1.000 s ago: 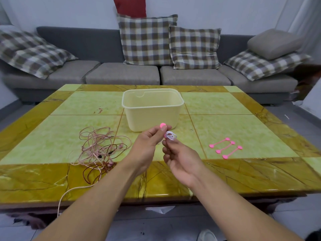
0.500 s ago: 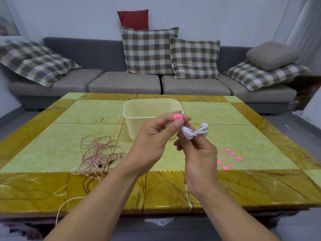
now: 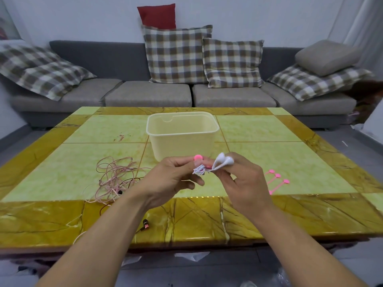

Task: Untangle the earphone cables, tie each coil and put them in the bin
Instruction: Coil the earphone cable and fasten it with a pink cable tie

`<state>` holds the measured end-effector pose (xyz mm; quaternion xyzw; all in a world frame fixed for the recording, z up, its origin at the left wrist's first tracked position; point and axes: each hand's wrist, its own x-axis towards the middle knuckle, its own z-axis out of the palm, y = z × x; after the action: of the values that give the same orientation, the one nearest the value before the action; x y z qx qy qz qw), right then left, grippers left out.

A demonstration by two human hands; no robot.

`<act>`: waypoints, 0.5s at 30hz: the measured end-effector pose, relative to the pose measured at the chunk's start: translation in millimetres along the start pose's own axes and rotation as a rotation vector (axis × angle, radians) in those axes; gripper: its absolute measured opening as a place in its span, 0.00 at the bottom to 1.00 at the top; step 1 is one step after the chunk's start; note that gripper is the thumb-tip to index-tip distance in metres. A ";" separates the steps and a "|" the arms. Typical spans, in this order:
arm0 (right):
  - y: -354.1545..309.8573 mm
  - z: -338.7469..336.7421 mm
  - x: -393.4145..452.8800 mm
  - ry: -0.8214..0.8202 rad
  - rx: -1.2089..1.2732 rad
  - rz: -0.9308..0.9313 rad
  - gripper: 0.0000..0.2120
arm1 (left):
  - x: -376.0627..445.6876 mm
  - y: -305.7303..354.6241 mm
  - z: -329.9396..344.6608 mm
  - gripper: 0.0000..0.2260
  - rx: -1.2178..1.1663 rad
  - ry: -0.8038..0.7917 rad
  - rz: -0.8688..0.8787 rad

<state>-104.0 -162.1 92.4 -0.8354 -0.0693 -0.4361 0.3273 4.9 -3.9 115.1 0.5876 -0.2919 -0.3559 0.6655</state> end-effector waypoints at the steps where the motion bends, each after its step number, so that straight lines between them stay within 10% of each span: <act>1: 1.9 -3.5 -0.6 -0.031 -0.070 -0.109 0.07 | -0.8 -0.7 -0.7 0.14 -0.023 -0.013 -0.021; 9: 6.0 -7.7 -3.5 -0.124 -0.167 -0.264 0.15 | 0.6 -10.7 -0.5 0.15 -0.148 -0.061 -0.044; 15: -5.5 -10.4 -3.8 -0.108 0.184 0.477 0.06 | 2.2 -24.1 4.8 0.13 -0.037 -0.028 0.000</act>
<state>-115.6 -163.5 96.3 -0.8168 0.0730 -0.2933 0.4914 -0.9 -9.8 91.9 0.5703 -0.2946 -0.3695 0.6719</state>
